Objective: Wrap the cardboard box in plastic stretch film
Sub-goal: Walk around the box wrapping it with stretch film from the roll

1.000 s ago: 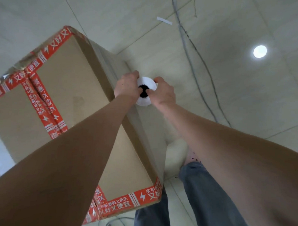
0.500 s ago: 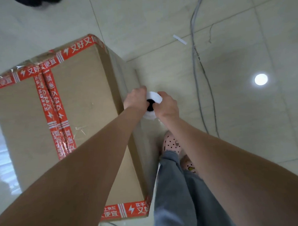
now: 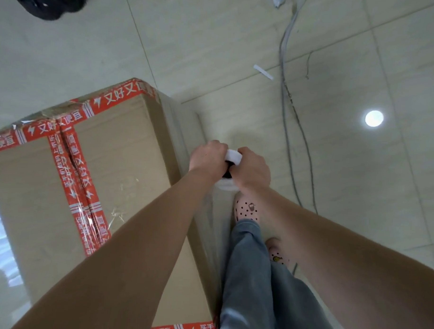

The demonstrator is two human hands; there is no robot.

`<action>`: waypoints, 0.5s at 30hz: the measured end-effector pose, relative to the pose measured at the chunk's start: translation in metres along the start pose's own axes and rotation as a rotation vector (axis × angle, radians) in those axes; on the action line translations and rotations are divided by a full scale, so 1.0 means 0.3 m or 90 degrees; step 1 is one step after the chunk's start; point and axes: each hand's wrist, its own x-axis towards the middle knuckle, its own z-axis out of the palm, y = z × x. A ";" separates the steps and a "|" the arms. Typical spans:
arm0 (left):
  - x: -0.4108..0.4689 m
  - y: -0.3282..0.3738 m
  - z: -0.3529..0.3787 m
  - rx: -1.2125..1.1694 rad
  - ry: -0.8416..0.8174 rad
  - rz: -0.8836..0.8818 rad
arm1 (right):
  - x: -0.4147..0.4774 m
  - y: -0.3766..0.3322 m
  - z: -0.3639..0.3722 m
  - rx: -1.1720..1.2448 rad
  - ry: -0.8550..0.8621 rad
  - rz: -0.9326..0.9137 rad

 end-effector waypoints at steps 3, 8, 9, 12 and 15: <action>0.000 -0.022 -0.025 -0.105 0.012 -0.087 | 0.024 -0.051 -0.043 -0.097 0.037 -0.087; 0.016 -0.053 -0.055 -0.211 0.023 -0.193 | 0.038 -0.105 -0.051 -0.061 0.080 -0.079; 0.019 -0.053 -0.059 -0.221 0.020 -0.203 | 0.043 -0.103 -0.045 -0.010 0.075 -0.025; 0.030 -0.040 -0.072 -0.223 0.039 -0.209 | 0.070 -0.086 -0.042 0.120 0.077 0.087; 0.054 -0.026 -0.095 -0.192 0.078 -0.121 | 0.093 -0.089 -0.054 0.072 0.087 0.045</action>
